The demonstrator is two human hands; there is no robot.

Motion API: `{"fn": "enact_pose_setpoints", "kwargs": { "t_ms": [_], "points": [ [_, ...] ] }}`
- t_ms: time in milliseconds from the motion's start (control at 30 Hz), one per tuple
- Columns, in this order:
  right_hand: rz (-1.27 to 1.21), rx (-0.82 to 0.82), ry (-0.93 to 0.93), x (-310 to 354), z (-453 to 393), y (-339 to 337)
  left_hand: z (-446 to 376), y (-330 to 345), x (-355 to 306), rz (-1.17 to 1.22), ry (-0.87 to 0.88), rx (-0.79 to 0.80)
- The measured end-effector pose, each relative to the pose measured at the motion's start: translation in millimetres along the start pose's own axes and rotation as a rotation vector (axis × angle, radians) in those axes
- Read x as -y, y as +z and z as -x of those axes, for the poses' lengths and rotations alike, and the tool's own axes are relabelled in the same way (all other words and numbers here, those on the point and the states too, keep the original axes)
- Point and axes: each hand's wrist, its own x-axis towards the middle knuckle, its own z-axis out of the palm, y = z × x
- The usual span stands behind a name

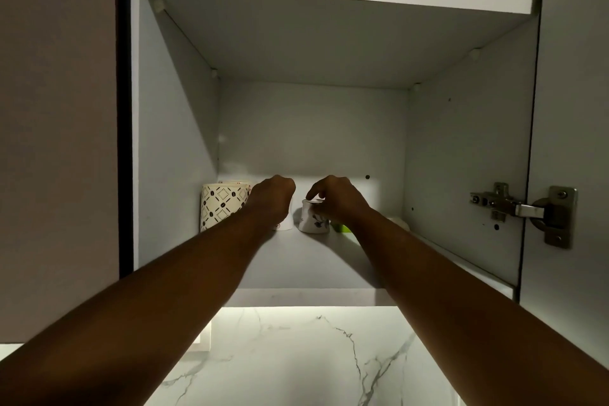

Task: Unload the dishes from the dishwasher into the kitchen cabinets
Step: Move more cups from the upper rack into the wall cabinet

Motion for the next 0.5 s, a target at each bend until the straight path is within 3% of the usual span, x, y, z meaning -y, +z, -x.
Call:
{"fn": "enact_pose_setpoints", "kwargs": {
  "t_ms": [200, 500],
  "points": [
    [0.018, 0.017, -0.017, 1.0, 3.4, -4.5, 2.1, -2.5, 1.7, 0.117, -0.028, 0.000],
    [0.021, 0.047, 0.014, 3.1, 5.3, -3.5, 2.8, -2.0, 3.5, 0.100, -0.019, -0.016]
  ]
}}
